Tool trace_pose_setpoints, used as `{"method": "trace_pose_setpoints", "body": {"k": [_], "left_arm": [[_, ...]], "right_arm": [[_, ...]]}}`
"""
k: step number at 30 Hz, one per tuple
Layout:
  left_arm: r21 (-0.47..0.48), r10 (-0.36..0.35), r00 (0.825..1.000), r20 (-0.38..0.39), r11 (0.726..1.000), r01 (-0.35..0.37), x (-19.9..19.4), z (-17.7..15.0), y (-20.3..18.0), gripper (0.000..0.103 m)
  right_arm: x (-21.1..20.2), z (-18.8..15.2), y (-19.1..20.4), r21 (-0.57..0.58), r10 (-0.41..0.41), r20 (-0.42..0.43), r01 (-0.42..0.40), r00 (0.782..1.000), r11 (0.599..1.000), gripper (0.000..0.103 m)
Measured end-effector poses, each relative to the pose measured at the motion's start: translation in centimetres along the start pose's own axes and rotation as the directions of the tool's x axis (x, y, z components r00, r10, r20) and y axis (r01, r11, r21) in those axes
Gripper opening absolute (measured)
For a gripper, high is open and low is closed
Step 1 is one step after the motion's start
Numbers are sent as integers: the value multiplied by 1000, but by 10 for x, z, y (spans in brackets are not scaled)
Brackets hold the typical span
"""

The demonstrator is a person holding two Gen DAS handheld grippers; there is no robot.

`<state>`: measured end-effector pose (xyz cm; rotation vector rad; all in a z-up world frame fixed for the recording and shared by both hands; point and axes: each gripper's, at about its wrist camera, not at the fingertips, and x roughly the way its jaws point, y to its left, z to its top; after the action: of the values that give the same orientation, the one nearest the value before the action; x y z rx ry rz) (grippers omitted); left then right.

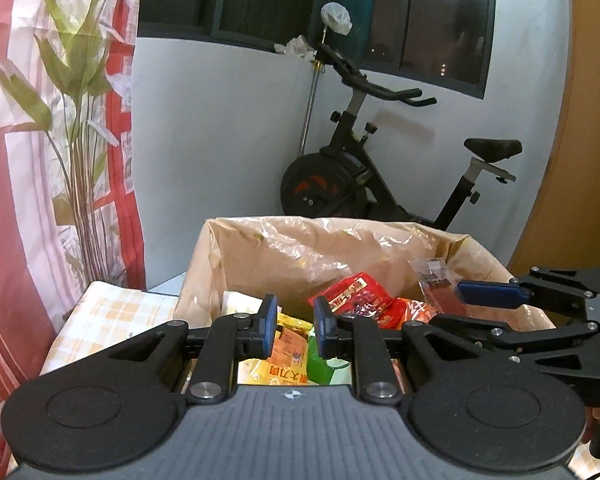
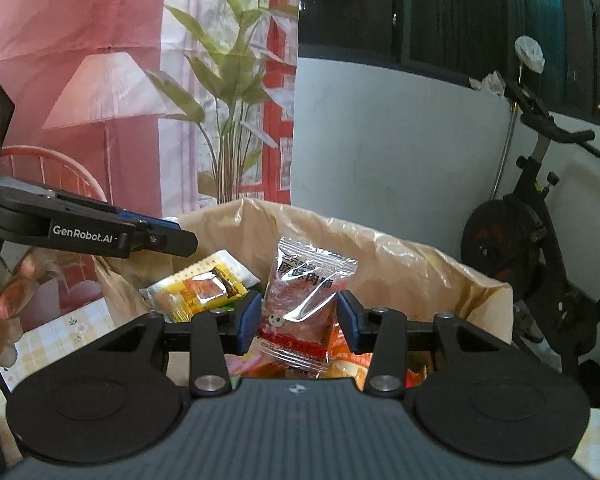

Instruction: Organize snacks

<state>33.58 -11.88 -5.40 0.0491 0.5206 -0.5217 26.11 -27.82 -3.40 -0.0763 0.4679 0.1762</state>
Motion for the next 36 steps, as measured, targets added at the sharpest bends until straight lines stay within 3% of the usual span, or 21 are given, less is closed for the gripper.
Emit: {"method": "trace_pose_setpoints", "body": {"k": [3,7,12,14,23,28,31,36], "left_arm": [[-5,-2,1000,-3,1000,2,0,0,0,22],[-1,-1,1000,6,1000,1,-4,1,-1,66],[6,17,1000,18,1000,-17,-15,6,-2,78],[9,22,999,23,1000,-22,-21,9,-2,85],[13,33,997,65,999,-34,-67,13,-4,94],[20,68,995,70,997,-70,-94,13,-14,95],[14,96,993,70,995,-97,-112,8,-20,95],[13,153,986,71,988,-155,-132,-3,-24,96]], "right_arm": [[2,-3,-1,7,-10,-15,10,1000,1000,46],[-2,-5,-4,31,-21,-16,22,1000,999,49],[-13,-4,-8,66,-22,5,22,1000,998,77],[-20,-3,-7,70,-30,13,29,999,997,82],[-63,4,-7,176,-63,113,42,992,983,103],[-90,10,-2,229,-88,138,55,986,972,103],[-106,13,8,221,-122,154,86,981,971,103],[-121,8,26,202,-112,147,81,983,976,103]]}}
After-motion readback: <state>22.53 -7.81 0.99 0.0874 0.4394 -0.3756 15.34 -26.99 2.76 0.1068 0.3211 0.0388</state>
